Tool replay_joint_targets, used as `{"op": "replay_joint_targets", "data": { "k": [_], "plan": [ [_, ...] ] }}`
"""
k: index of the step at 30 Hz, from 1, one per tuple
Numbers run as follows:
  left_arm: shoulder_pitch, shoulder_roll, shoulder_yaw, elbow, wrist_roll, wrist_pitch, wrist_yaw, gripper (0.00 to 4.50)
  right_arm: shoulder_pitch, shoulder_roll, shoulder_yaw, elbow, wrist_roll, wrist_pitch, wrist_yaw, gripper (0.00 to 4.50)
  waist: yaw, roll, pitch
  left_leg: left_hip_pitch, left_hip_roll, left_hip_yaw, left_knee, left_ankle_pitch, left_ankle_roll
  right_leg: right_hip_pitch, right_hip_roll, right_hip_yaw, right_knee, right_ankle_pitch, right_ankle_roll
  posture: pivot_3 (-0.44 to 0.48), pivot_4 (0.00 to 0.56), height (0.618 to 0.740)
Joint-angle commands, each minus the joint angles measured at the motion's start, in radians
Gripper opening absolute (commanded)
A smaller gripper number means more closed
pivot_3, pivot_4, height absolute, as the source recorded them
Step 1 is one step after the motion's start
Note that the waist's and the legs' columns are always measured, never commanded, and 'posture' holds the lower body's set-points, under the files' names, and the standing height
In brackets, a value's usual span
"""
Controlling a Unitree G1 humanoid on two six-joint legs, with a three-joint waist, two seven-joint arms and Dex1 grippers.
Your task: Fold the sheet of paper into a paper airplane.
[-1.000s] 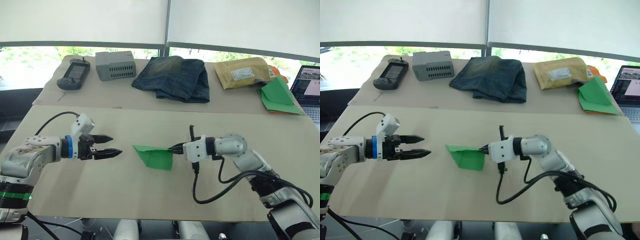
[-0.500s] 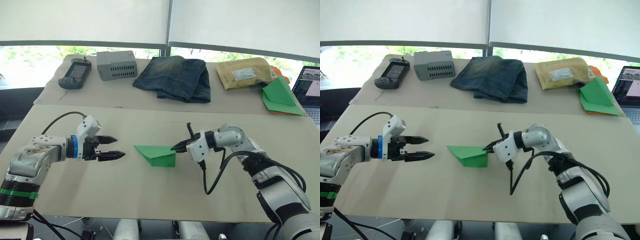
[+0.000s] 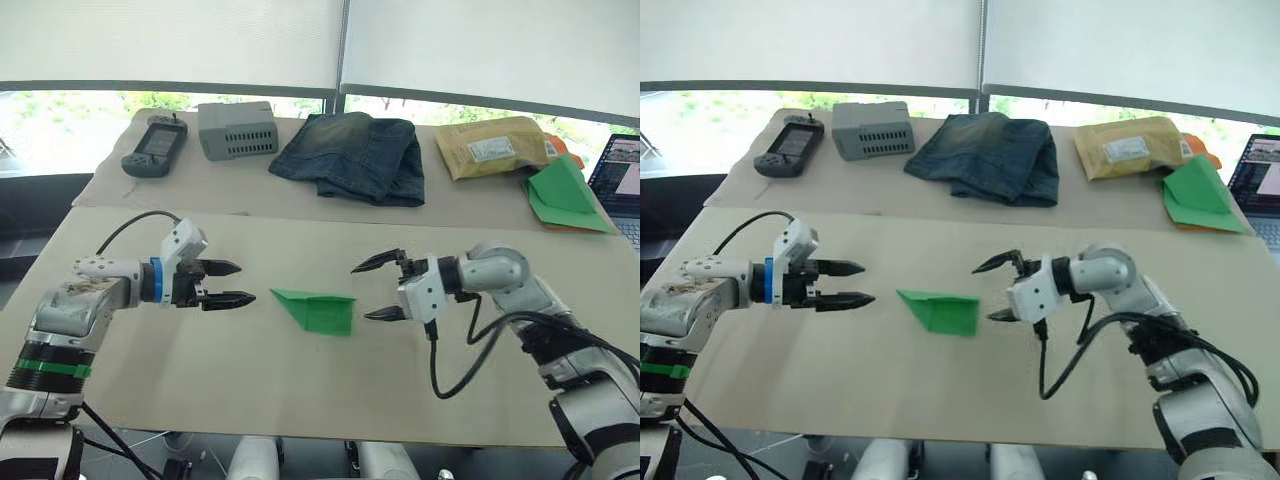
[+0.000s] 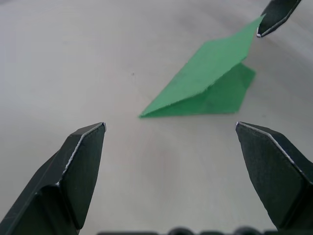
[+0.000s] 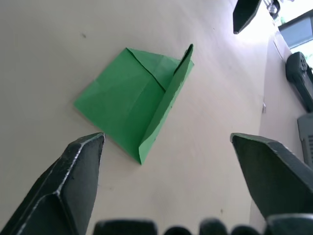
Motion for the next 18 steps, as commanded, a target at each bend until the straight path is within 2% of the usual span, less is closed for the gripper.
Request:
{"op": "replay_joint_targets", "data": {
  "k": [1, 2, 4, 9, 13, 16, 18],
  "plan": [
    [-0.101, -0.06, 0.011, 0.067, 0.012, -0.009, 0.03, 3.96, 0.077, -0.055, -0.117, -0.209, 0.094, 0.202, -0.049, 4.5, 0.01, 0.0, 0.0, 0.0, 0.0, 0.0, 0.001, 0.0, 0.0, 0.0, 0.0, 0.0, 0.0, 0.0, 0.0, 0.0, 0.15, 0.734],
    [-0.121, -0.074, 0.007, 0.086, 0.018, -0.004, 0.034, 3.69, 0.098, -0.061, -0.138, -0.248, 0.103, 0.249, -0.064, 4.5, 0.012, 0.0, 0.0, 0.0, 0.0, 0.0, 0.002, 0.0, 0.0, 0.0, 0.001, 0.0, 0.001, 0.0, 0.0, 0.0, 0.15, 0.734],
    [-0.164, -0.123, -0.024, 0.12, 0.044, -0.015, 0.046, 2.97, 0.142, -0.068, -0.191, -0.321, 0.125, 0.361, -0.108, 3.97, 0.012, 0.0, 0.0, 0.0, 0.0, 0.0, 0.004, 0.0, 0.0, 0.001, 0.001, 0.0, 0.001, 0.0, 0.001, 0.0, 0.15, 0.734],
    [-0.231, -0.211, -0.09, 0.179, 0.095, -0.062, 0.018, 1.34, 0.239, -0.048, -0.268, -0.495, 0.15, 0.595, -0.211, 2.34, 0.012, 0.0, 0.0, -0.001, 0.0, 0.0, 0.006, 0.0, 0.0, 0.002, 0.001, 0.0, 0.0, 0.001, 0.002, 0.0, 0.15, 0.734],
    [-0.236, -0.242, -0.157, 0.222, 0.169, -0.159, -0.016, 0.01, 0.301, -0.02, -0.307, -0.62, 0.165, 0.743, -0.296, 0.87, 0.01, 0.0, 0.0, -0.002, 0.0, 0.0, 0.006, 0.0, 0.0, 0.001, 0.001, 0.001, 0.0, 0.001, 0.002, 0.0, 0.15, 0.734],
    [-0.214, -0.252, -0.181, 0.221, 0.185, -0.193, -0.054, 0.0, 0.341, 0.015, -0.315, -0.698, 0.158, 0.831, -0.362, 0.06, 0.012, 0.0, 0.0, -0.002, 0.0, 0.0, 0.006, 0.0, 0.0, 0.001, 0.001, 0.001, 0.0, 0.001, 0.002, 0.0, 0.15, 0.734],
    [-0.182, -0.239, -0.215, 0.204, 0.213, -0.226, -0.084, 0.0, 0.373, 0.046, -0.325, -0.743, 0.157, 0.885, -0.409, 0.06, 0.011, 0.0, 0.0, -0.002, 0.0, 0.0, 0.006, 0.0, 0.0, 0.001, 0.001, 0.001, 0.0, 0.001, 0.002, 0.0, 0.15, 0.734]
  ]
}}
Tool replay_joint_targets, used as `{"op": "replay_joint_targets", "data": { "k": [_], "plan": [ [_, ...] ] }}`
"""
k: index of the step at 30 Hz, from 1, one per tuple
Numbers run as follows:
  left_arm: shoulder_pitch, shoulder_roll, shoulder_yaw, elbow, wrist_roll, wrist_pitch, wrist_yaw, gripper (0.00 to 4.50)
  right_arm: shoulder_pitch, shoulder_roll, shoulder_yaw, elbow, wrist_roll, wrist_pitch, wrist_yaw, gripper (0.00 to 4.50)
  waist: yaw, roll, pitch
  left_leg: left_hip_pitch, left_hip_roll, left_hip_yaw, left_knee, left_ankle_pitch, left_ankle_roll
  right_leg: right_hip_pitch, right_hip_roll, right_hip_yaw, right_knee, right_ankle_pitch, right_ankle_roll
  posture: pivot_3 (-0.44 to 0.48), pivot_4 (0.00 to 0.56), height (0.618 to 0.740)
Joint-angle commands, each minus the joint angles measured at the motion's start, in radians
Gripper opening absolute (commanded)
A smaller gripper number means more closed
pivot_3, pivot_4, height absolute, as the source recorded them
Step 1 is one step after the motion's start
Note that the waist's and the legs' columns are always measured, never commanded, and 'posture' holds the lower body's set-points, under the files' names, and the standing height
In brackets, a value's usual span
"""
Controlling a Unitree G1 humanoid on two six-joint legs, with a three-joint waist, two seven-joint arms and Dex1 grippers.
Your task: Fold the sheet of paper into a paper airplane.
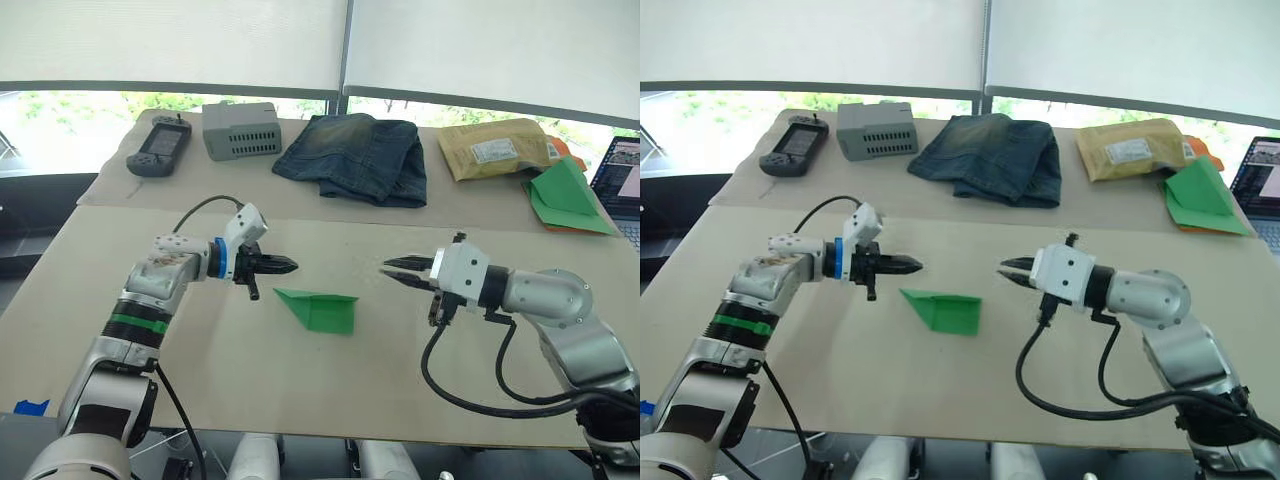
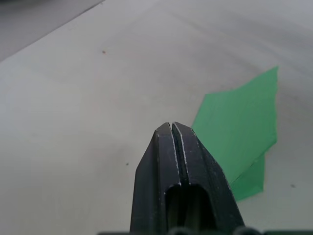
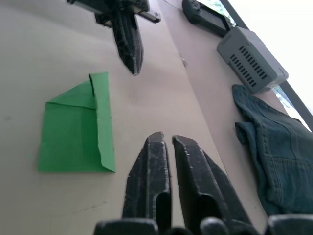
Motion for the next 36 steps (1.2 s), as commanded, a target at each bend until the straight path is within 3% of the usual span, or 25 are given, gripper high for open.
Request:
{"op": "replay_joint_targets", "data": {
  "k": [1, 9, 15, 20, 29, 32, 36],
  "plan": [
    [0.036, 0.019, -0.041, -0.038, 0.046, -0.074, -0.057, 0.0, 0.036, 0.04, -0.038, -0.107, 0.017, 0.101, -0.085, 0.06, -0.001, 0.0, 0.0, 0.0, 0.0, 0.0, 0.0, 0.0, 0.0, 0.0, 0.0, 0.0, 0.0, 0.0, 0.0, 0.0, 0.15, 0.734],
    [0.098, -0.049, -0.094, 0.019, 0.151, -0.123, 0.03, 0.0, 0.041, 0.087, 0.005, -0.222, 0.008, 0.256, -0.151, 0.06, 0.003, 0.0, 0.0, 0.0, 0.0, 0.0, 0.002, 0.0, 0.0, 0.001, 0.0, 0.0, 0.0, 0.0, 0.001, 0.0, 0.15, 0.734],
    [0.115, -0.117, -0.115, 0.03, 0.167, -0.136, 0.027, 0.0, 0.088, 0.097, 0.083, -0.312, 0.044, 0.394, -0.146, 0.06, 0.019, 0.002, -0.001, 0.003, -0.002, -0.003, 0.007, -0.002, 0.004, 0.011, 0.0, 0.0, -0.002, -0.004, 0.007, 0.0, 0.15, 0.734],
    [0.102, -0.169, -0.143, 0.045, 0.197, -0.155, 0.037, 0.0, 0.159, 0.002, 0.16, -0.269, -0.102, 0.292, -0.139, 0.06, 0.026, 0.003, -0.002, 0.002, -0.004, -0.004, 0.009, -0.003, 0.005, 0.012, -0.001, 0.001, -0.003, -0.004, 0.008, 0.0, 0.15, 0.734],
    [0.072, -0.21, -0.178, 0.134, 0.264, -0.283, 0.038, 0.0, 0.2, 0.003, 0.163, -0.203, -0.148, 0.204, -0.129, 0.06, 0.027, 0.006, -0.004, 0.003, -0.004, -0.004, 0.009, -0.003, 0.005, 0.013, 0.0, 0.002, -0.004, -0.006, 0.012, 0.0, 0.15, 0.734],
    [0.076, -0.219, -0.17, 0.142, 0.267, -0.294, 0.041, 0.0, 0.212, 0.007, 0.157, -0.234, -0.119, 0.21, -0.103, 0.81, 0.027, 0.006, -0.005, 0.003, -0.005, -0.005, 0.009, -0.003, 0.005, 0.014, 0.0, 0.002, -0.005, -0.006, 0.012, 0.0, 0.15, 0.734],
    [0.089, -0.21, -0.148, 0.129, 0.257, -0.286, 0.048, 0.0, 0.241, -0.026, 0.178, -0.247, -0.14, 0.201, -0.065, 2.18, 0.027, 0.006, -0.005, 0.003, -0.005, -0.006, 0.009, -0.003, 0.005, 0.014, 0.0, 0.002, -0.005, -0.006, 0.012, 0.0, 0.15, 0.734]
  ]
}}
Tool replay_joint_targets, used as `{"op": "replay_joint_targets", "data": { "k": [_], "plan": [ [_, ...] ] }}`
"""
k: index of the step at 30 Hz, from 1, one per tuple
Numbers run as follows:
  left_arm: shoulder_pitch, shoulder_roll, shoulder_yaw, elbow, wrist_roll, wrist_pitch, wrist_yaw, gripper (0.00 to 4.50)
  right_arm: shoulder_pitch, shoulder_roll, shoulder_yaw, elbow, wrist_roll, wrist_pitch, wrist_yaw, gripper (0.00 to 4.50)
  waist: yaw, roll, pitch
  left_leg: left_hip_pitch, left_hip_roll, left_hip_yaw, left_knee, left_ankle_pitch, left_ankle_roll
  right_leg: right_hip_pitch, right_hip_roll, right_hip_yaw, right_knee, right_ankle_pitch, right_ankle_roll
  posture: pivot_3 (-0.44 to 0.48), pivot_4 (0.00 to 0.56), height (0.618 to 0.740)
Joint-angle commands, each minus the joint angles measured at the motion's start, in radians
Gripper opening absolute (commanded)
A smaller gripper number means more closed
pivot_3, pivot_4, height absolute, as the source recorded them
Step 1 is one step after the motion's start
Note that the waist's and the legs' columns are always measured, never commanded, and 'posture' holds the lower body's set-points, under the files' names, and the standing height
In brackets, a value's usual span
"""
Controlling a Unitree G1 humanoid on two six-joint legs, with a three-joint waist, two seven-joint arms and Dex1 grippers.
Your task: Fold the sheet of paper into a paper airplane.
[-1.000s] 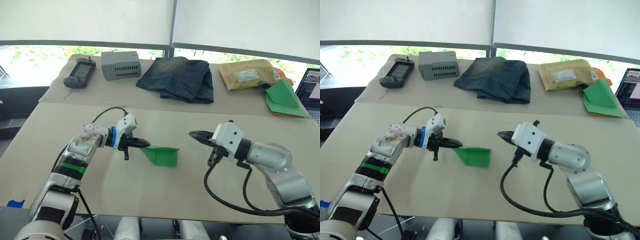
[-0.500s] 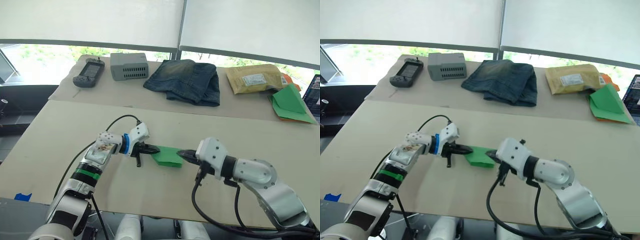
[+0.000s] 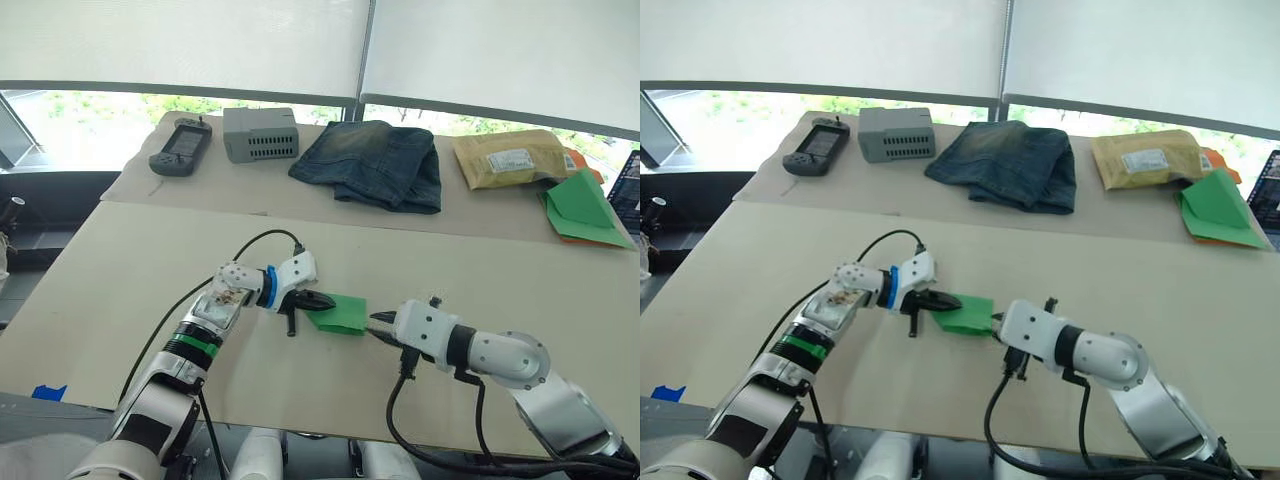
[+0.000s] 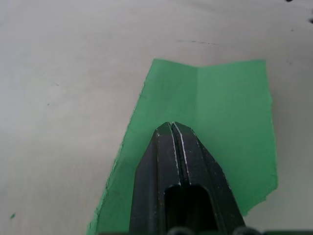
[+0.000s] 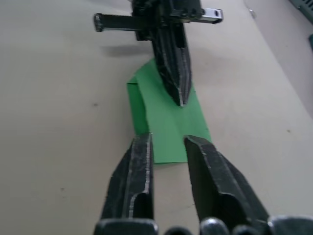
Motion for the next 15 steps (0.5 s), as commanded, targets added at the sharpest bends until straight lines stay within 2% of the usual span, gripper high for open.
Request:
{"op": "replay_joint_targets", "data": {
  "k": [1, 10, 15],
  "plan": [
    [0.036, 0.006, -0.018, 0.018, 0.031, 0.023, 0.012, 0.0, 0.015, -0.021, -0.003, -0.044, 0.006, -0.014, 0.034, 2.18, -0.002, 0.0, 0.0, 0.0, 0.0, 0.0, 0.0, 0.0, 0.0, 0.0, 0.0, 0.0, 0.0, 0.0, 0.0, 0.0, 0.15, 0.734],
    [0.121, 0.097, 0.003, -0.118, 0.019, 0.062, -0.014, 0.0, -0.064, 0.05, 0.05, 0.09, -0.108, -0.14, -0.016, 2.18, -0.032, 0.001, -0.001, 0.002, 0.002, 0.0, -0.001, 0.0, 0.0, -0.001, 0.002, 0.001, 0.001, -0.001, -0.001, 0.0, 0.15, 0.734],
    [0.145, 0.124, 0.038, -0.16, 0.023, 0.087, 0.036, 0.0, -0.1, 0.098, 0.117, 0.185, -0.138, -0.232, 0.004, 2.18, -0.032, 0.001, -0.001, 0.004, 0.002, 0.0, -0.003, 0.0, 0.0, 0.0, 0.003, 0.001, 0.003, -0.001, -0.002, 0.0, 0.15, 0.734]
  ]
}}
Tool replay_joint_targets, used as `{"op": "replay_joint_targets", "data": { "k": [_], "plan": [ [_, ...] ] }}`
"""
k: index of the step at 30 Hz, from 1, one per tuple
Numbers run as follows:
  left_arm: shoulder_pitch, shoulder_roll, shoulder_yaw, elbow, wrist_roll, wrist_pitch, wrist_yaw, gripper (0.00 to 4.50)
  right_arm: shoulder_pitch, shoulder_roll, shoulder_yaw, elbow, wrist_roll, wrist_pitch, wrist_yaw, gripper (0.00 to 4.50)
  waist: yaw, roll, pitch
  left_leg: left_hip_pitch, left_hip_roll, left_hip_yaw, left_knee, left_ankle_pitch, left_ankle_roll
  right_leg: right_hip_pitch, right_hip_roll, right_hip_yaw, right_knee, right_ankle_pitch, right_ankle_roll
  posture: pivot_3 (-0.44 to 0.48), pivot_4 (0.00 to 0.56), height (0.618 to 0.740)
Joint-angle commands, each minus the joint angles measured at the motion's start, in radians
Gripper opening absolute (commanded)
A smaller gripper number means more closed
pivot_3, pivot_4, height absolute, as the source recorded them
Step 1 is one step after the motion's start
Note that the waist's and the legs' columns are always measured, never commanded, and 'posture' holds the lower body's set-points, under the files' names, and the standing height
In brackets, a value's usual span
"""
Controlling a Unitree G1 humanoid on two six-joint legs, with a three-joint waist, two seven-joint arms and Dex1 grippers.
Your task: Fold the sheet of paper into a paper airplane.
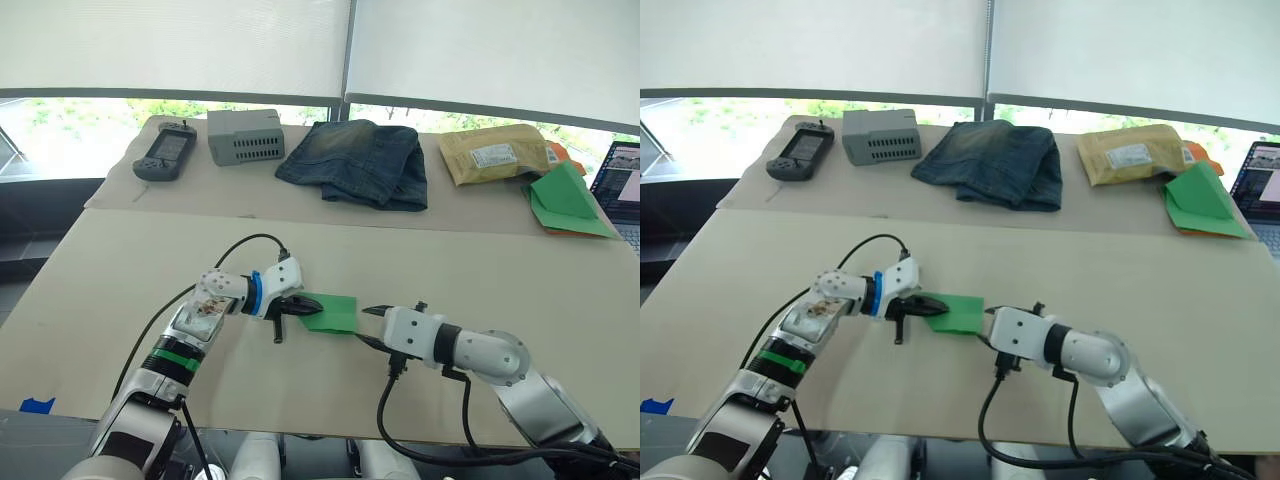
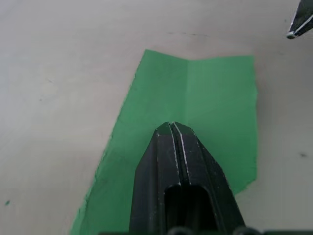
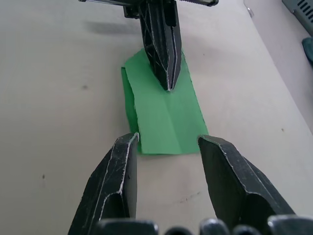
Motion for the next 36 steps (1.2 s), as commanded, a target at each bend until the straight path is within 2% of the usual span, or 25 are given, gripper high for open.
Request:
{"op": "replay_joint_targets", "data": {
  "k": [1, 4, 14, 25, 28, 32, 36],
  "plan": [
    [0.041, 0.037, -0.004, -0.003, 0.035, 0.043, 0.033, 0.0, -0.028, 0.031, 0.029, 0.039, -0.015, -0.078, 0.013, 2.18, -0.001, 0.0, 0.0, 0.0, 0.0, 0.0, 0.0, 0.0, 0.0, 0.0, 0.0, 0.0, 0.0, 0.0, 0.0, 0.0, 0.15, 0.734],
    [0.061, 0.059, 0.027, -0.063, 0.005, 0.087, 0.041, 0.0, -0.061, 0.058, 0.044, 0.063, -0.006, -0.101, 0.039, 2.18, -0.005, 0.0, 0.0, 0.0, 0.0, 0.0, 0.0, 0.0, 0.0, 0.0, 0.0, 0.0, 0.0, 0.0, 0.0, 0.0, 0.15, 0.734],
    [0.113, 0.101, 0.055, -0.087, -0.002, 0.092, 0.078, 0.0, -0.139, 0.09, 0.052, 0.167, -0.019, -0.164, 0.089, 2.18, -0.008, 0.0, 0.0, 0.001, 0.001, 0.0, 0.0, 0.0, 0.0, 0.0, 0.0, 0.0, 0.001, 0.0, 0.0, 0.0, 0.15, 0.734],
    [0.037, 0.101, 0.041, -0.003, 0.012, 0.058, 0.072, 0.0, -0.168, 0.101, 0.029, 0.207, -0.036, -0.165, 0.096, 2.18, -0.004, 0.0, 0.0, 0.001, 0.0, 0.0, 0.0, 0.0, 0.0, 0.0, 0.001, 0.0, 0.001, 0.0, -0.001, 0.0, 0.15, 0.734],
    [0.014, 0.098, 0.035, 0.018, 0.015, 0.046, 0.069, 0.0, -0.176, 0.097, 0.026, 0.225, -0.05, -0.18, 0.092, 1.38, 0.0, 0.0, 0.0, 0.001, 0.0, 0.0, 0.0, 0.0, 0.0, 0.0, 0.001, 0.0, 0.001, 0.0, -0.001, 0.0, 0.15, 0.734],
    [0.013, 0.087, 0.021, 0.016, 0.014, 0.041, 0.072, 0.0, -0.182, 0.091, 0.012, 0.242, -0.038, -0.183, 0.113, 0.01, 0.002, 0.0, 0.0, 0.001, 0.0, 0.001, 0.0, 0.0, 0.0, 0.0, 0.0, 0.001, 0.001, 0.0, -0.001, 0.0, 0.15, 0.734],
    [0.021, 0.081, 0.013, 0.007, 0.019, 0.039, 0.077, 0.0, -0.185, 0.103, -0.029, 0.237, 0.074, -0.113, 0.176, 0.01, 0.004, 0.0, 0.0, 0.001, 0.0, 0.0, 0.0, 0.0, 0.0, 0.0, 0.0, 0.001, 0.001, 0.0, -0.001, 0.0, 0.15, 0.734]
  ]
}}
